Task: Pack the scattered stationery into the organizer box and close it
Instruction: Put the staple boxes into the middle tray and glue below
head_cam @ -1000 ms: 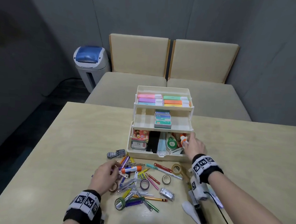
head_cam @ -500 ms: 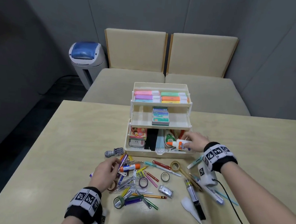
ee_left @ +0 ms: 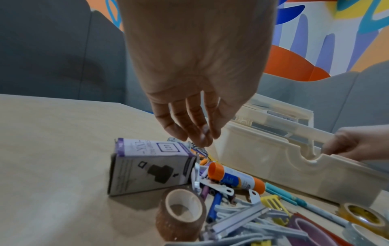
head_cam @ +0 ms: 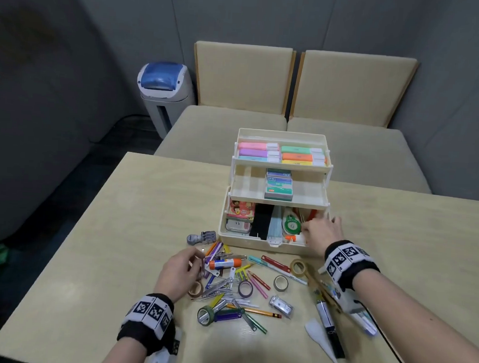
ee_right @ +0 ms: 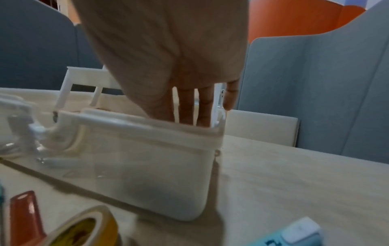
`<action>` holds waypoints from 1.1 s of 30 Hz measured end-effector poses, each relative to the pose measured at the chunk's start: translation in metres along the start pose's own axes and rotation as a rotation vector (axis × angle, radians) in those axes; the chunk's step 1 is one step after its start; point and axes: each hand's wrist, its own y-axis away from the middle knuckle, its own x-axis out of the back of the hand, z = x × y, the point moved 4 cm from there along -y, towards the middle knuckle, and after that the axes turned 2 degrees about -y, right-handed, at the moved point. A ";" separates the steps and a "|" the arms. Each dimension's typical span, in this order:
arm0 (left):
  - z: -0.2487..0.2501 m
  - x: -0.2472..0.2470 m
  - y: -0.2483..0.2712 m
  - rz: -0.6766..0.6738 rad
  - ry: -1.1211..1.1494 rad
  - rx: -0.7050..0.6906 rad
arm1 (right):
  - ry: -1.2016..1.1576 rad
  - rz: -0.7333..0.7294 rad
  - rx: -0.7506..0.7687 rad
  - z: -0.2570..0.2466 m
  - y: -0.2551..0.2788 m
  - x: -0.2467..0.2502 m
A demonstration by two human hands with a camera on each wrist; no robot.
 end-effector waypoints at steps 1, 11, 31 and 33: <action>-0.003 0.000 0.001 0.016 -0.001 0.006 | -0.032 -0.005 0.005 0.000 0.004 -0.001; -0.045 0.009 0.009 0.276 0.017 0.210 | -0.412 0.183 0.210 -0.049 0.090 -0.013; -0.050 0.021 -0.018 0.136 -0.051 0.097 | -0.393 0.020 0.508 -0.177 0.077 -0.019; -0.050 0.035 -0.022 0.189 0.044 0.084 | -0.328 0.033 0.573 -0.203 0.066 -0.015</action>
